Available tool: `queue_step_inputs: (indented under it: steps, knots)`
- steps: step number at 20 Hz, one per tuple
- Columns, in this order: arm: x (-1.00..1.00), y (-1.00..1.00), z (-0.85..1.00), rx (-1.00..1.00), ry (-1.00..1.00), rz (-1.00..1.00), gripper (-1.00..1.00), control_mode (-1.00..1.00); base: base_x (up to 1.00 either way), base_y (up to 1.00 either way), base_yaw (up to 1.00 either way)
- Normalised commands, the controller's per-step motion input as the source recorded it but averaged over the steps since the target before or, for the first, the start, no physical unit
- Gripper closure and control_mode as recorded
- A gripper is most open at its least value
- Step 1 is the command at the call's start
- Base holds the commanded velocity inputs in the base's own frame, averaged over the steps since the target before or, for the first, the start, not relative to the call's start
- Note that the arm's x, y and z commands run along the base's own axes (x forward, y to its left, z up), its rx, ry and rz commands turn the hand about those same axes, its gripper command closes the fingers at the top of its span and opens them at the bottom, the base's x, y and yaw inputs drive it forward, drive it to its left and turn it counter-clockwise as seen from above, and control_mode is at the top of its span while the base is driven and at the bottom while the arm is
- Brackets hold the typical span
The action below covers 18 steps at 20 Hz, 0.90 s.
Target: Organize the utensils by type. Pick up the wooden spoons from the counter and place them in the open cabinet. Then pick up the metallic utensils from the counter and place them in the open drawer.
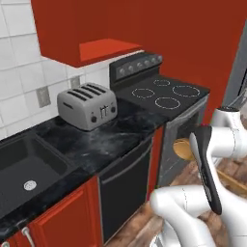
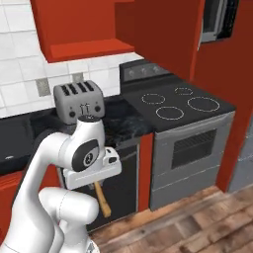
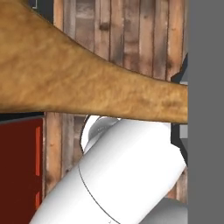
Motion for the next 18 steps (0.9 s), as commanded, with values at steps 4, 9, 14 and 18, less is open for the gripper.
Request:
queue_step_inputs:
  steps: [4,9,14,18]
  knots:
    - [0.0,0.0,0.0,0.0,0.0,0.0,1.0,1.0,0.82,-0.25,0.5]
    - [0.0,0.0,0.0,0.0,0.0,0.0,1.0,1.0,0.71,-0.34,0.5]
    - [0.0,0.0,0.0,0.0,0.0,0.0,1.0,1.0,0.66,-0.36,0.48]
    - [0.0,0.0,0.0,0.0,0.0,0.0,1.0,1.0,0.48,-0.43,0.52]
